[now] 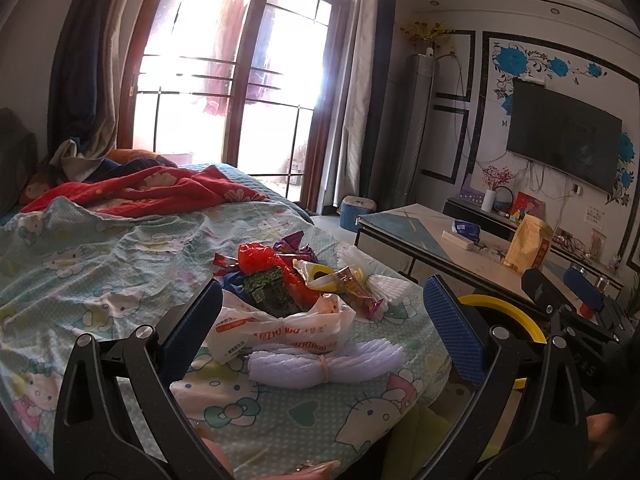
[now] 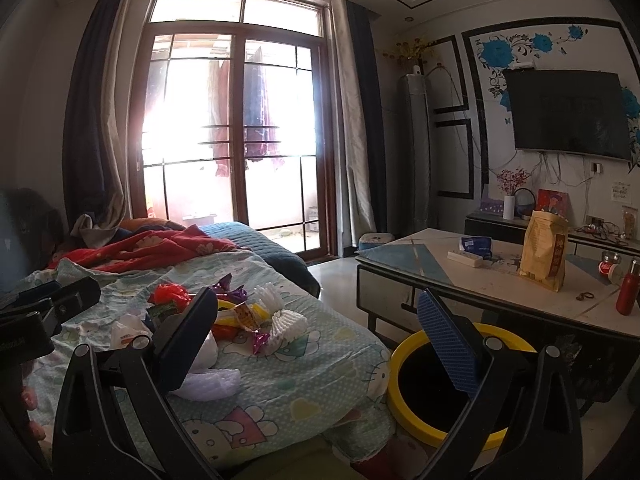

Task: Collect trash

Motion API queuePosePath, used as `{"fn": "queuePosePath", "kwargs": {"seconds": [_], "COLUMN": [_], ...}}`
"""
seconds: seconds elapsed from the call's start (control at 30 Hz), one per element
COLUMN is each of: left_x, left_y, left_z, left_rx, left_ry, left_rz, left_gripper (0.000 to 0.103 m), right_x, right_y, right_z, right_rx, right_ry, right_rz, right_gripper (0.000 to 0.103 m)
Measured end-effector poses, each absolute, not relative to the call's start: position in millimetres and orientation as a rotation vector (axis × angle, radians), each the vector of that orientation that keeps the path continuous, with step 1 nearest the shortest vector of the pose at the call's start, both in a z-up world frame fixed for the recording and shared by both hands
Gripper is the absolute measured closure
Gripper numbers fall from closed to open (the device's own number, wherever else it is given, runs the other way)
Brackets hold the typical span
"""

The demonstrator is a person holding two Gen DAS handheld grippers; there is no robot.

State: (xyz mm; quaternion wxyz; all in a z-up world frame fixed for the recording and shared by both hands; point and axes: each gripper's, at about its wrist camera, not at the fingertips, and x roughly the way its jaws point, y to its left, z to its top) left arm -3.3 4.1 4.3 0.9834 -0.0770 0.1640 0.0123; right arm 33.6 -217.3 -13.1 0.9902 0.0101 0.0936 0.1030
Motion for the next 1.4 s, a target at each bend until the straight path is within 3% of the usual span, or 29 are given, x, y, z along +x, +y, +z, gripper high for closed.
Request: {"fn": "queuePosePath", "kwargs": {"seconds": [0.8,1.2,1.4], "left_x": [7.7,59.9,87.9], "left_y": [62.3,114.0,125.3], "left_z": [-5.2,-46.7,-70.3], "left_rx": [-0.252,-0.352,-0.41], "left_ry": [0.371,0.552,0.631], "left_rz": [0.142,0.102,0.055], "left_gripper": [0.011,0.011,0.011], "right_x": [54.3,113.3,133.4], "right_y": [-146.5,-121.7,-120.6], "right_z": [-13.3,-59.5,-90.5], "right_rx": [-0.074,-0.05,0.005], "right_ry": [0.328,0.64,0.796], "right_rz": [0.504,0.483,0.495], "right_gripper": [0.006,0.006,0.023]}}
